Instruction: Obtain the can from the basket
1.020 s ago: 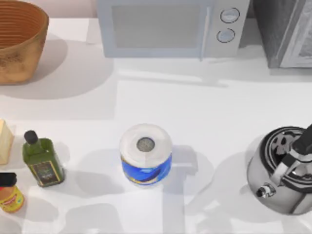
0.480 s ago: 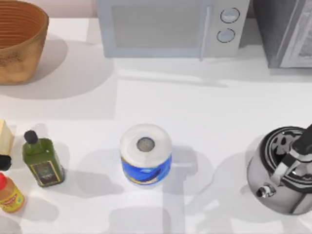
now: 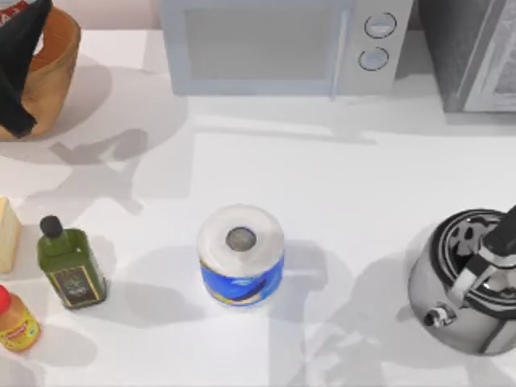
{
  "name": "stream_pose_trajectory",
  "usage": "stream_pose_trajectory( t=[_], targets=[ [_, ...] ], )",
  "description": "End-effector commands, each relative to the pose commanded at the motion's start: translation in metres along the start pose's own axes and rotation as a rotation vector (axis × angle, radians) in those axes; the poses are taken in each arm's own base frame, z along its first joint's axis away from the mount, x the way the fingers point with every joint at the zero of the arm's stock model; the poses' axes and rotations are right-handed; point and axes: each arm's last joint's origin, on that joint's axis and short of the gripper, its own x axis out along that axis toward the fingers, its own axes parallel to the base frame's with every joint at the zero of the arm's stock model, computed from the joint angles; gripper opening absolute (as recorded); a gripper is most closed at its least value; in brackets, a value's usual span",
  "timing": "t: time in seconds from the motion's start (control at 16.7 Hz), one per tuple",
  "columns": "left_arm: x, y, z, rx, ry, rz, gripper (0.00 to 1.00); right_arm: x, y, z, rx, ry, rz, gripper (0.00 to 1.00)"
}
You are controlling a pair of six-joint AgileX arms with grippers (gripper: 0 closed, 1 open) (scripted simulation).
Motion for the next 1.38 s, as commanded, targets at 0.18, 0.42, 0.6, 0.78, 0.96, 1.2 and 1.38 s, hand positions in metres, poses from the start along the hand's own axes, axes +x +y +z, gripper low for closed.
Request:
stream_pose_trajectory(
  t=[0.18, 0.42, 0.6, 0.78, 0.96, 1.2, 1.38],
  targets=[
    [0.06, 0.04, -0.037, -0.018, 0.003, -0.223, 0.0, 0.0, 0.0, 0.0, 0.0, 0.0, 0.0, 1.0],
    [0.123, 0.066, -0.136, -0.078, 0.017, -0.492, 0.0, 0.0, 0.0, 0.0, 0.0, 0.0, 0.0, 1.0],
    [0.145, 0.058, -0.213, -0.126, 0.021, -0.663, 0.0, 0.0, 0.0, 0.0, 0.0, 0.0, 0.0, 1.0],
    [0.152, 0.036, -0.27, -0.171, 0.024, -0.802, 0.0, 0.0, 0.0, 0.0, 0.0, 0.0, 0.0, 1.0],
    [0.151, 0.008, -0.302, -0.217, 0.034, -0.902, 0.0, 0.0, 0.0, 0.0, 0.0, 0.0, 0.0, 1.0],
    [0.15, 0.002, -0.306, -0.227, 0.037, -0.919, 0.0, 0.0, 0.0, 0.0, 0.0, 0.0, 0.0, 1.0],
    [0.15, 0.002, -0.306, -0.227, 0.037, -0.919, 0.08, 0.0, 0.0, 0.0, 0.0, 0.0, 0.0, 1.0]
  ],
)
